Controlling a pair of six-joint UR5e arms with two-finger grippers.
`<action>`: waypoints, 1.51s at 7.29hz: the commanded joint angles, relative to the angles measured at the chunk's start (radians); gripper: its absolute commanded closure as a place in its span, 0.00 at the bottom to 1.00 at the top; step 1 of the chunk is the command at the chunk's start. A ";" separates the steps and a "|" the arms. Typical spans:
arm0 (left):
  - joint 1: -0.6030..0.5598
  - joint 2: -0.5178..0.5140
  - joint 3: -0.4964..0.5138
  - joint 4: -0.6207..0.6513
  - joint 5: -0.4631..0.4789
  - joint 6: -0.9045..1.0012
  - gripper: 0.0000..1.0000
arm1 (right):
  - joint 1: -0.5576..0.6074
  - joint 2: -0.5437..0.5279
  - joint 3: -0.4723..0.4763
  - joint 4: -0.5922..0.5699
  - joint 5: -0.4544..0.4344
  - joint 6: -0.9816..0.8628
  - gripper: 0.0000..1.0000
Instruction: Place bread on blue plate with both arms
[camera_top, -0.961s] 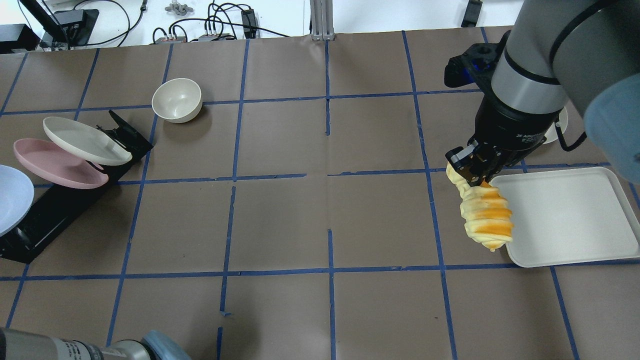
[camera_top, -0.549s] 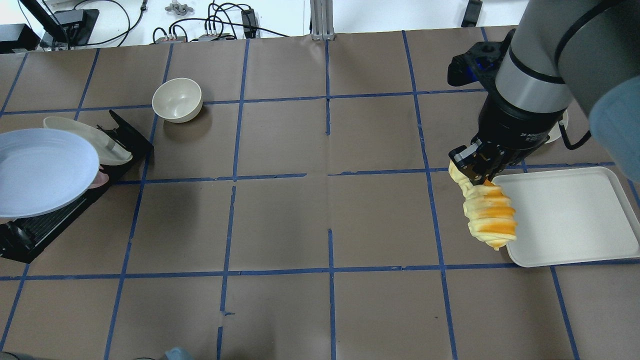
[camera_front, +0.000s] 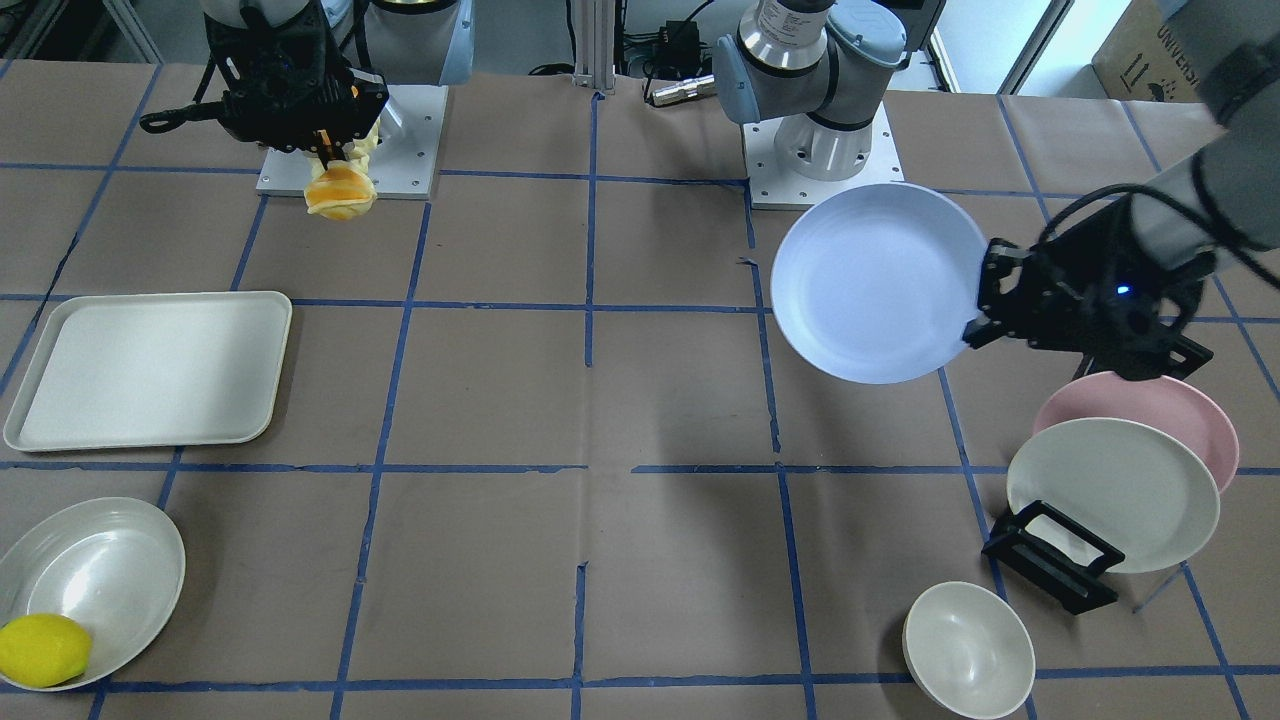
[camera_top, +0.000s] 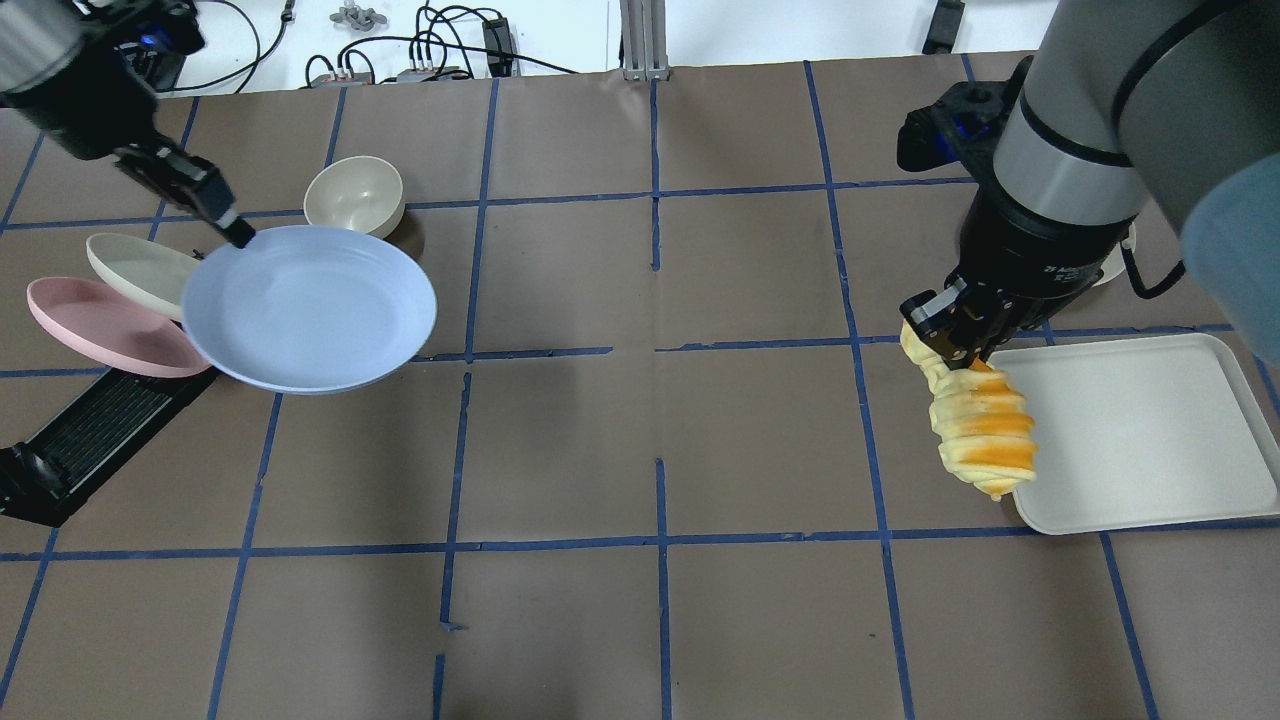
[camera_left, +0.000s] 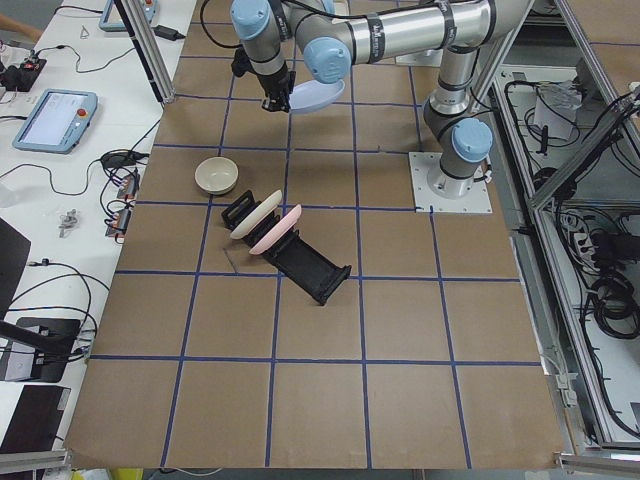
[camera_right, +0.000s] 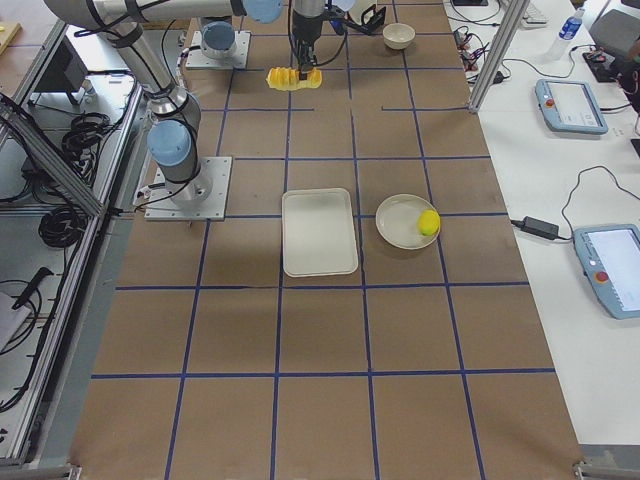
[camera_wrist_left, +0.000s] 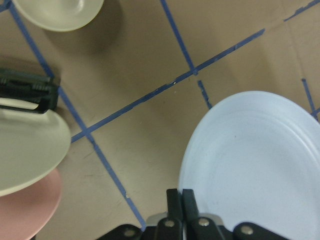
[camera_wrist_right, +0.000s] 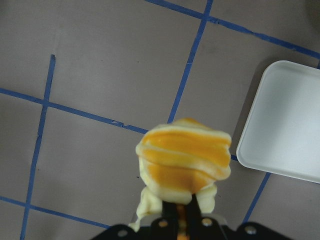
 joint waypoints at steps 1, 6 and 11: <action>-0.177 -0.082 -0.007 0.132 -0.076 -0.194 0.97 | -0.002 0.000 0.001 -0.001 -0.001 0.002 0.94; -0.350 -0.286 -0.022 0.444 -0.161 -0.330 0.94 | -0.003 0.001 0.004 -0.008 0.002 0.000 0.92; -0.346 -0.316 -0.093 0.628 -0.154 -0.372 0.01 | 0.003 0.003 0.005 -0.029 0.008 0.002 0.92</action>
